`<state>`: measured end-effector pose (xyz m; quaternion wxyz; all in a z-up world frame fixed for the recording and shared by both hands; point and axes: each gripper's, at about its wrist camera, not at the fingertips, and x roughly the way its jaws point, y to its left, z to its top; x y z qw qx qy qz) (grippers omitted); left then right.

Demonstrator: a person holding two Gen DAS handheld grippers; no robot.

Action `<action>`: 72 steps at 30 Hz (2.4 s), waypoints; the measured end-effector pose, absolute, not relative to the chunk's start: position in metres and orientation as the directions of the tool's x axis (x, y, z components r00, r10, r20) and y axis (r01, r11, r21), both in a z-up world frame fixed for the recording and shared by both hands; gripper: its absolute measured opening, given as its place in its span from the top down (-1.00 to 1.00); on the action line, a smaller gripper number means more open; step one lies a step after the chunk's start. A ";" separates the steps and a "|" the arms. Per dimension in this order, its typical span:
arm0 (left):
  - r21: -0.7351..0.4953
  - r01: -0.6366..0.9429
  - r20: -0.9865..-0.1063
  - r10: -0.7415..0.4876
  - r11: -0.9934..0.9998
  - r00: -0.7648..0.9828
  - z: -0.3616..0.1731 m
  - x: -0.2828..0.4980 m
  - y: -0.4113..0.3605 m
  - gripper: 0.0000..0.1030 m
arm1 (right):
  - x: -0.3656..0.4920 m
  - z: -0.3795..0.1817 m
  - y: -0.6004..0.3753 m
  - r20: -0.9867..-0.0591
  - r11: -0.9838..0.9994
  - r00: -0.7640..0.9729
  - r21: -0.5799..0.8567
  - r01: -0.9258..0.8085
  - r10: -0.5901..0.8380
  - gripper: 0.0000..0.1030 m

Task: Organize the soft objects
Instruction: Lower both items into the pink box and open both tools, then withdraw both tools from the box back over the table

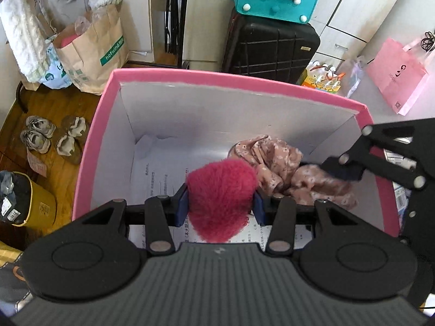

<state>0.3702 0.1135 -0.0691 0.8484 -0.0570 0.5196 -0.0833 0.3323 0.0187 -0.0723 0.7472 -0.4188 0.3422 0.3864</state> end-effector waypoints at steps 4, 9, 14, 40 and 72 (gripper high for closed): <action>-0.191 0.089 -0.871 -0.210 0.978 0.445 -0.070 0.372 0.112 0.14 | 0.328 -0.063 0.010 -0.797 0.370 0.521 -0.404 -0.837 0.307 -0.07; -0.206 0.101 -0.874 -0.229 0.973 0.429 -0.075 0.376 0.106 0.15 | 0.321 -0.054 -0.001 -0.767 0.383 0.549 -0.422 -0.822 0.333 0.07; -0.130 0.115 -0.878 -0.168 0.985 0.448 -0.077 0.379 0.096 0.14 | 0.311 -0.052 -0.009 -0.762 0.367 0.532 -0.407 -0.836 0.368 0.07; -0.004 0.195 -0.874 -0.098 0.981 0.477 -0.004 0.281 0.100 -0.23 | 0.268 -0.013 -0.060 -0.726 0.627 0.471 -0.071 -0.776 0.502 0.06; 0.115 0.316 -0.759 -0.122 0.942 0.639 0.085 0.101 0.073 -0.85 | 0.130 0.059 -0.126 -0.691 0.654 0.495 -0.044 -0.755 0.526 -0.26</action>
